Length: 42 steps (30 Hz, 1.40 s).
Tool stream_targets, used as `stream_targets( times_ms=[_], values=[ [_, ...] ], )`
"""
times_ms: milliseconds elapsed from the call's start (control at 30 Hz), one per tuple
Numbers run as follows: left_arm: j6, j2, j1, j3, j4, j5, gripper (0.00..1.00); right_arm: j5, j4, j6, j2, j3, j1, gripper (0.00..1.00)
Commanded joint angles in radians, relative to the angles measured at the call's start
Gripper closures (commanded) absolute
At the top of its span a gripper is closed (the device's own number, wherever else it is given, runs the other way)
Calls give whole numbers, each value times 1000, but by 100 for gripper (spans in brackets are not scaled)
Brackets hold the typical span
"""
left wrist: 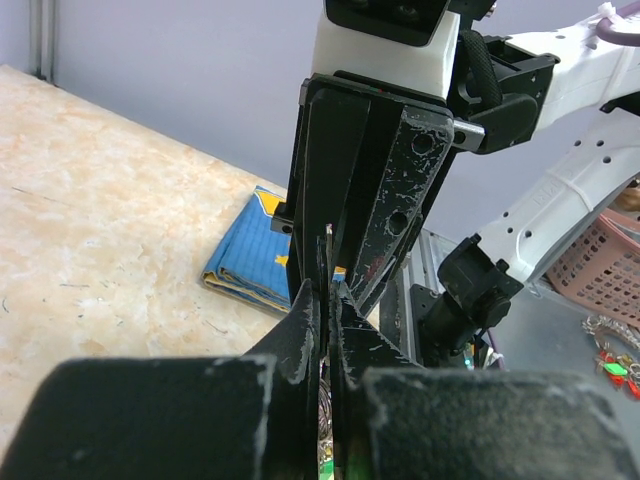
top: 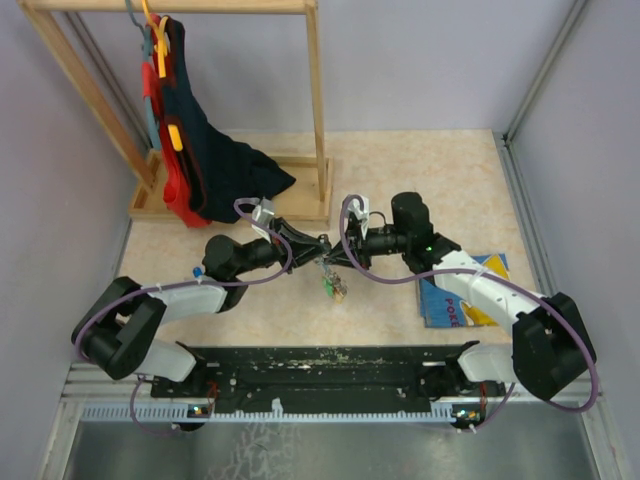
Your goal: Remove the keys from the keyring
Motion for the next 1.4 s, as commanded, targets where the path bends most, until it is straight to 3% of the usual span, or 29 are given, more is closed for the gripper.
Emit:
stream_targets(
  times_ms=[0,533,667,833,1367],
  values=[
    [-15,-29,-4,14,58,6,100,-36,21,-30,-38,57,-1,90],
    [-25,-40,-2,10,66,0,100,-64,17,-40,-40,54,-1,78],
    [-27,-40,-2,6,71,0,100,-61,16,-40,-40,54,-1,83],
    [-32,-42,-2,2,76,1,100,-61,11,-42,-41,58,-2,100],
    [-57,-59,44,-130,186,12,100,-157,105,119,-58,46,-58,100]
  ],
)
